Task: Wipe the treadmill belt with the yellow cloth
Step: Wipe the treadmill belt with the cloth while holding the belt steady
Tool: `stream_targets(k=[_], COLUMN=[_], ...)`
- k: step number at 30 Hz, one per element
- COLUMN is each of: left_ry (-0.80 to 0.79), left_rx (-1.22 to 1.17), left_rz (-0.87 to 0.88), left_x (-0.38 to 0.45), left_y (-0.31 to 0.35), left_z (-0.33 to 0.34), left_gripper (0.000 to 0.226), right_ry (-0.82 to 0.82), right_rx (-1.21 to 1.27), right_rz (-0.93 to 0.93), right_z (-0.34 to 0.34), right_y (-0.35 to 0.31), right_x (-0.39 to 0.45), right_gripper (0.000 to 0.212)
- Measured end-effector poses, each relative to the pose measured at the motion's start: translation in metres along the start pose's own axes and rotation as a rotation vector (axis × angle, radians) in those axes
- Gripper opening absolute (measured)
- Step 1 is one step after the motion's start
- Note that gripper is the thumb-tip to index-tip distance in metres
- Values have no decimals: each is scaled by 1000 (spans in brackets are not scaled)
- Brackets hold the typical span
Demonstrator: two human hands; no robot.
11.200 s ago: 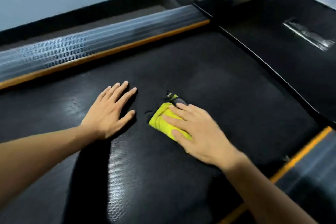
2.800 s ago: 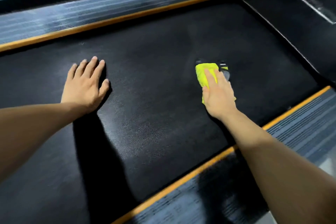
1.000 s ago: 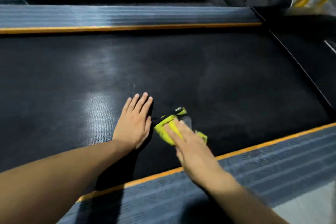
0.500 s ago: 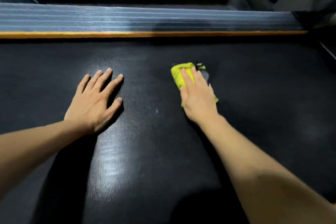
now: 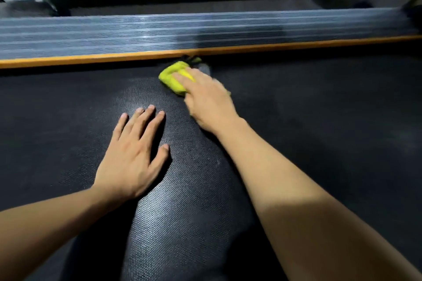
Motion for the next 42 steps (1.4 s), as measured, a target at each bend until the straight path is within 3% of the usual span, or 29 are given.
stream_targets(k=[3, 5, 8, 10, 13, 16, 21, 23, 26, 30, 32, 34, 39, 42], left_ry=[17, 45, 58, 55, 59, 53, 53, 55, 45, 50, 64, 63, 100, 90], left_rx=[-16, -29, -10, -3, -3, 9, 2, -3, -26, -80, -109, -136, -114, -56], left_rz=[-15, -45, -66, -89, -130, -140, -143, -143, -144, -105, -98, -118, -132, -142], left_x=[0, 0, -1, -1, 0, -2, -1, 1, 1, 2, 2, 1, 2, 0], left_y=[2, 1, 0, -3, -5, -7, -3, -3, -5, -8, -8, -9, -10, -9], left_z=[-2, -3, -2, 0, -2, -3, -3, 0, 0, -2, -5, -6, -3, -2], left_gripper=[70, 71, 75, 76, 75, 74, 74, 74, 74, 70, 67, 67, 66, 65], right_ry=[215, 255, 275, 263, 155, 126, 232, 252, 273, 181, 147, 169, 211, 194], right_rx=[30, 10, 42, 97, 51, 98, -19, 19, 92, 43, 96, 41, -86, -55], right_rz=[331, 481, 530, 474, 120, -20, 437, 542, 560, 160, 103, 142, 540, 602], right_z=[-34, -54, -49, -29, 8, 4, -57, -67, -34, 11, 10, 0, -51, -59], right_y=[95, 138, 119, 62, -37, -34, 115, 139, 74, -85, -98, -63, 97, 126], right_x=[-31, -54, -50, -42, -52, -57, -132, -149, -138, -151, -157, -167, -245, -256], right_gripper=[57, 54, 51, 50, 51, 55, 51, 53, 49, 58, 62, 62, 62, 56])
Point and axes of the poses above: each hand's wrist, its own x-axis towards the middle knuckle, its own z-axis out of the palm, y = z × x, the point moved 6 cm from there along x, towards the middle knuckle, and after that the axes turned 2 degrees about -y, right-handed, at the moved point
